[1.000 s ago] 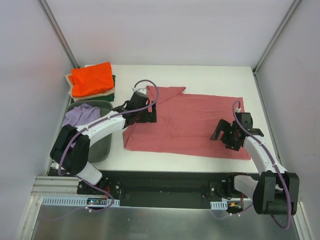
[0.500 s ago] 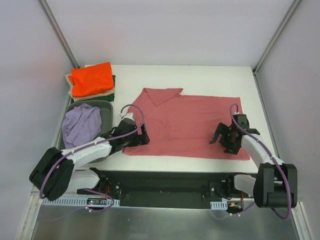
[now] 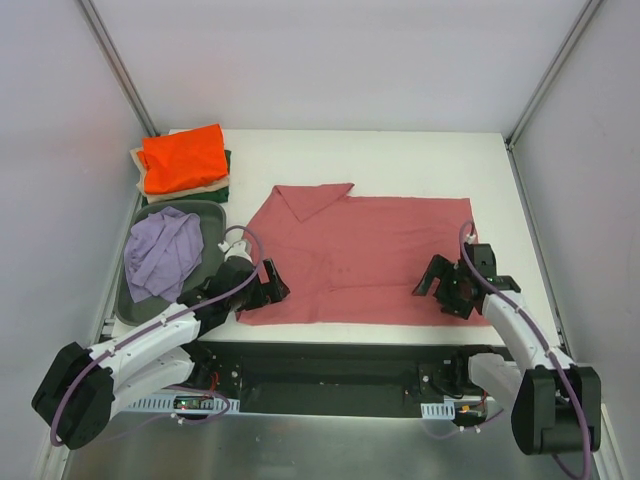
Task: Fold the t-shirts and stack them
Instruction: Fold the flattened tshirt in 1/3 of the way
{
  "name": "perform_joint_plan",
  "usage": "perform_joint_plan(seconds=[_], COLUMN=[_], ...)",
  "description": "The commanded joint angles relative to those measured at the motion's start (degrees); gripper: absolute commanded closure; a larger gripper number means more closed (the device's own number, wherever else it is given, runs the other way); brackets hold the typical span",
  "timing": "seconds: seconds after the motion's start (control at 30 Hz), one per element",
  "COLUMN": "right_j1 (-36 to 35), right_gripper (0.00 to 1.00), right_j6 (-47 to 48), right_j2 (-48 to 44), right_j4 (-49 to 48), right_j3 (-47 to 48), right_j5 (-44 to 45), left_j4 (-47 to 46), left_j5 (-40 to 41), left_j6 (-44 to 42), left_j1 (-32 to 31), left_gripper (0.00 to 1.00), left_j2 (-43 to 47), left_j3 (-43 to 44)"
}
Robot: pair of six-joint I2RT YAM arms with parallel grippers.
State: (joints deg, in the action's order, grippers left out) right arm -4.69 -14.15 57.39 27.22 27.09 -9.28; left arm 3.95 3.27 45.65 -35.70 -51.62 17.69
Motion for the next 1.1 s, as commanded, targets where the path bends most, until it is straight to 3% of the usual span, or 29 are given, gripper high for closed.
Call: perform_joint_plan(seconds=[0.0, 0.27, 0.5, 0.73, 0.93, 1.07], right_j1=[-0.58, -0.59, -0.50, -0.59, -0.59, -0.50], right_gripper=[0.04, 0.04, 0.04, 0.04, 0.04, 0.04], right_j6=[-4.65, -8.08, -6.07, -4.66, -0.18, 1.93], right_j2=[-5.51, -12.82, -9.32, -7.54, -13.17, -11.95], right_j4=[9.33, 14.09, 13.04, 11.54, 15.22, 15.67], right_j3=[-3.62, -5.21, -3.54, -1.34, 6.64, 13.76], right_j5=[-0.13, 1.89, 5.67, 4.01, 1.54, 1.19], left_j4=[8.62, 9.76, 12.75, 12.84, 12.84, 12.75], left_j5=[0.60, -1.24, -2.48, -1.25, -2.56, -3.09], left_j6=[1.55, 2.16, 4.71, 3.40, -1.61, -4.77], left_j1=[-0.42, -0.51, -0.51, -0.51, -0.51, -0.51], left_gripper=[0.01, 0.01, 0.01, 0.01, 0.01, 0.01], left_j2=[-1.82, -1.74, 2.65, 5.29, 5.30, 1.53], left_j3=[-2.22, -2.23, -3.98, -3.81, 5.05, 13.75])
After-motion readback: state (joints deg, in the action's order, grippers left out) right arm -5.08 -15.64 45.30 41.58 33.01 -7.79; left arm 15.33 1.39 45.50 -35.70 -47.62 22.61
